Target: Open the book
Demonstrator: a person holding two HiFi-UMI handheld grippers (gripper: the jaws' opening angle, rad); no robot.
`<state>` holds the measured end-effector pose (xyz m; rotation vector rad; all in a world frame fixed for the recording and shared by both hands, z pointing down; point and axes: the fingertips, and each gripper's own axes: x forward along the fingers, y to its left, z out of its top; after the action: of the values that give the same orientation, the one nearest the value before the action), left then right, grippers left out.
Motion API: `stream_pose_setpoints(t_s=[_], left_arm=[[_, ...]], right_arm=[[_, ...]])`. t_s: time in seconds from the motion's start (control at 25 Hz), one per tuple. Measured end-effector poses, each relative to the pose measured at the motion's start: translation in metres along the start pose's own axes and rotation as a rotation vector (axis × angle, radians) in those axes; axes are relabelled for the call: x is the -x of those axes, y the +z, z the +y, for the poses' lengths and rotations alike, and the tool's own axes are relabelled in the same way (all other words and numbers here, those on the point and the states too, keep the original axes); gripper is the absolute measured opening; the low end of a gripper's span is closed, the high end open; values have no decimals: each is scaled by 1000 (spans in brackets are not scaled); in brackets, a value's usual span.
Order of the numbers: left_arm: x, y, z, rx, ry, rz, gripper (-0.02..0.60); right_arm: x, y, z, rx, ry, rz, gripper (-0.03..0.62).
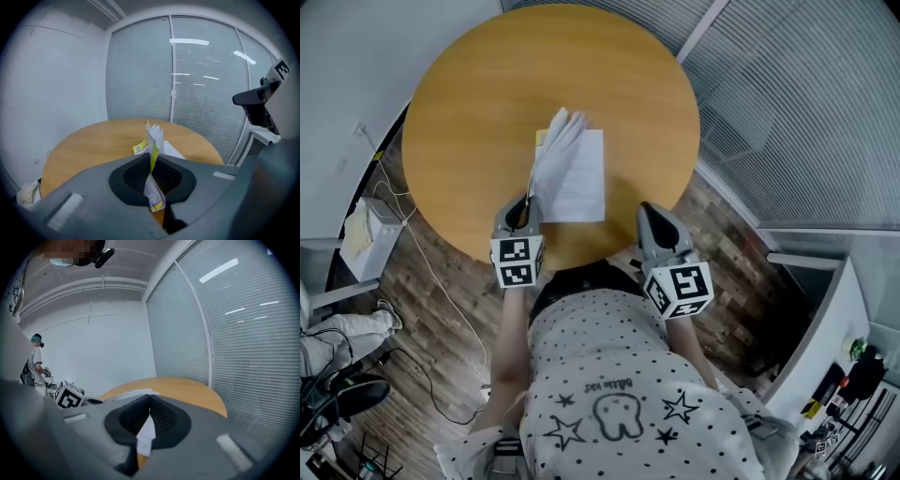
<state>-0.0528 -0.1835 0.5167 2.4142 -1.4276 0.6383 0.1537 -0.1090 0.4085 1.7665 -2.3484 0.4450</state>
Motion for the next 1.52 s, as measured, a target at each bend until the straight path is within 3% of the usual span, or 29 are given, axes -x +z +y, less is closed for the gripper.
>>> stream_pose_setpoints(t_s=[0.72,1.52], left_arm=[[34,-27,64,121,107,-21,17],[33,-55,83,206,156,3,18]], right_arm=[[-17,5,49,30,32,-7,4],[-18,2,58,44,1,16,4]])
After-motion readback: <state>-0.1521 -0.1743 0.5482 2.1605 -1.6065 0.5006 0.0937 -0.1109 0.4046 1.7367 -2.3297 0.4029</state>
